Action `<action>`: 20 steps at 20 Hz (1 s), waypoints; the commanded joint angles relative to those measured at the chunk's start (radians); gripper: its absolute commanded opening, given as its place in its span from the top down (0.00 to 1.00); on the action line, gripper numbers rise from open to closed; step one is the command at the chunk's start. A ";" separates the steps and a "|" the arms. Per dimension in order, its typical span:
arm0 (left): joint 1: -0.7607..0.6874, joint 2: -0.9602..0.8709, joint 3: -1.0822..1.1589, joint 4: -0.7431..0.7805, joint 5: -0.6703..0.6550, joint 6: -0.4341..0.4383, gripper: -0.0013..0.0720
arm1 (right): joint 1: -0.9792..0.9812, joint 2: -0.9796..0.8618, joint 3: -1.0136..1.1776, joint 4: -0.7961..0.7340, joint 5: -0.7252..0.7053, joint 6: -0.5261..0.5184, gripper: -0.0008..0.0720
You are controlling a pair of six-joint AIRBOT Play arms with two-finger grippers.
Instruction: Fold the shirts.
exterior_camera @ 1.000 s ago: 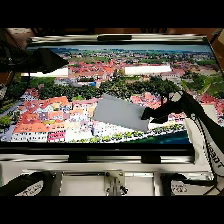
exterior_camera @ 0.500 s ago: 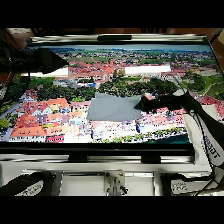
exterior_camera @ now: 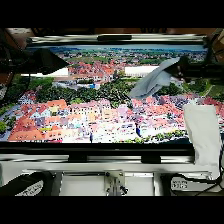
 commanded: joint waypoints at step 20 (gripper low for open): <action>0.000 0.000 0.000 0.000 -0.023 -0.004 0.94 | -0.438 0.071 0.233 -0.708 0.340 0.122 0.90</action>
